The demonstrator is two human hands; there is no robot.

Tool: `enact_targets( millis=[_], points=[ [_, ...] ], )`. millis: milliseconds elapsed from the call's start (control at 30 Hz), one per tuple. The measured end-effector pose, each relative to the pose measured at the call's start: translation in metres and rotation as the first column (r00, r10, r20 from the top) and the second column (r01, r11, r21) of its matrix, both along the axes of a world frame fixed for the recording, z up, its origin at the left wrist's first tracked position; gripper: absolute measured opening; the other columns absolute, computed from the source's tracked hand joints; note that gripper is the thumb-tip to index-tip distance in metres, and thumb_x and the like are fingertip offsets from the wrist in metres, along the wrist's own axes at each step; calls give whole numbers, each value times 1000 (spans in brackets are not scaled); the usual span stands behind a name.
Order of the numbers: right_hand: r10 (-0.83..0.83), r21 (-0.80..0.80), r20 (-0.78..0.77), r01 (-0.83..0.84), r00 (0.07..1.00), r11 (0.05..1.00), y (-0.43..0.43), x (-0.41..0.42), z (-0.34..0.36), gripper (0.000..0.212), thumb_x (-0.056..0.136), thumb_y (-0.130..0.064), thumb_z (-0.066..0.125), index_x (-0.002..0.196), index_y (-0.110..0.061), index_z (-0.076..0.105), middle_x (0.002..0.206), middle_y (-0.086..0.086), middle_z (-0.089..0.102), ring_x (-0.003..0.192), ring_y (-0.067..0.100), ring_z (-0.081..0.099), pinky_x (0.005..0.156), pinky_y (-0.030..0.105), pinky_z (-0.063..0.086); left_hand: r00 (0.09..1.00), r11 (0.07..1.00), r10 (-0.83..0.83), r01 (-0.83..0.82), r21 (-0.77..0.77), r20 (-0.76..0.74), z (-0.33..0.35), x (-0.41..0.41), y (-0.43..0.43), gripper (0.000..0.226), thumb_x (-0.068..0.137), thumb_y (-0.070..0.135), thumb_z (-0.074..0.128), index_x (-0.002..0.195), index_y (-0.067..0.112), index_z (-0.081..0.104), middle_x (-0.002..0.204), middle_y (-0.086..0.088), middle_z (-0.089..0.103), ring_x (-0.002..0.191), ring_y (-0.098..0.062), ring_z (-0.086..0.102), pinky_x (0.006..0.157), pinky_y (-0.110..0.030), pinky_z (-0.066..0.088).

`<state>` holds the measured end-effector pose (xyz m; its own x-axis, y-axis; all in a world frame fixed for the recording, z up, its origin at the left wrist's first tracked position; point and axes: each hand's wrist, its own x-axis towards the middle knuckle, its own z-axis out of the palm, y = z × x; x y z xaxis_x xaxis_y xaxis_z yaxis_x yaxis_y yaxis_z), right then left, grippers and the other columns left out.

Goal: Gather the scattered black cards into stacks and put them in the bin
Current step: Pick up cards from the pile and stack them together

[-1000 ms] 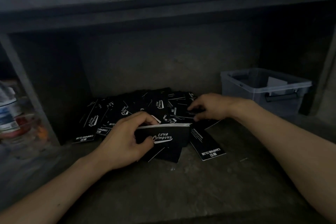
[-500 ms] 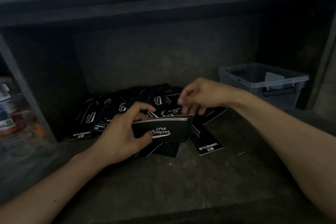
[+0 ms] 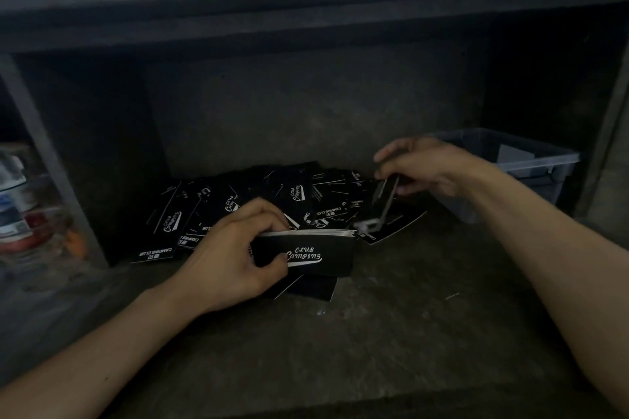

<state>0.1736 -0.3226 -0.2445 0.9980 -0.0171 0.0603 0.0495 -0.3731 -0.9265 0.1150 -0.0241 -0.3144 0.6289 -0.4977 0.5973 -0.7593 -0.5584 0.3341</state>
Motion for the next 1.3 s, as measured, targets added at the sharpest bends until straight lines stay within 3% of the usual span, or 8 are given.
enact_targets(
  millis=[167,300,400,633,733,833,1067,1300],
  points=[
    [-25,111,39,20,999,994,27,0,-9,9,83,1,70,87,-3,63,78,12,66,52,11,67,44,21,54,1000,1000,25,-25,-8,-1,-1,2,0,15,73,39,69,84,31,63,114,18,57,101,-10,65,86,-28,53],
    [229,47,-304,-226,924,973,28,-7,-10,50,75,-24,83,115,-4,59,111,12,67,78,23,74,52,25,56,997,996,77,-76,-55,20,-2,5,1,27,69,43,71,90,35,57,124,21,51,112,-5,58,93,-20,46],
    [404,-85,-453,-490,795,868,21,-11,-9,35,75,-38,81,101,-14,75,105,4,74,75,13,69,50,20,51,993,991,114,-114,-75,2,-2,5,1,37,69,38,77,93,35,50,127,23,50,116,-3,56,97,-28,46],
    [582,-126,-423,-681,694,721,19,-10,-11,29,91,-36,63,107,-15,73,112,0,72,82,8,62,64,19,46,987,988,154,-154,0,56,-1,2,2,35,78,25,80,107,36,63,94,21,64,100,-6,56,87,-40,51],
    [460,-374,-221,-511,860,774,8,-8,-4,28,86,-28,71,114,-27,70,119,-9,68,109,8,61,84,20,48,986,989,138,-143,38,96,1,2,1,17,84,33,67,100,28,72,95,18,61,100,-10,52,91,-45,46],
    [274,-786,-200,-321,941,528,-5,-3,-6,49,79,-24,78,123,-38,63,134,-13,53,124,11,47,99,26,37,996,996,91,-90,-27,23,2,3,3,18,88,32,59,101,26,70,97,14,59,99,-12,58,88,-42,49],
    [245,-797,-248,-341,937,498,-8,4,-10,41,74,-34,82,113,-36,70,116,-19,60,113,6,54,81,17,38,998,998,56,-56,6,-6,-1,3,-1,33,81,25,69,114,28,69,103,16,61,95,-9,64,83,-23,50],
    [198,-836,-344,-396,918,379,1,-1,-4,51,57,-46,89,104,-41,69,93,-31,52,98,1,50,97,30,43,997,997,73,-73,-19,-17,-2,2,-2,37,80,14,80,110,31,66,101,17,61,93,-7,65,80,-19,51]
  ],
)
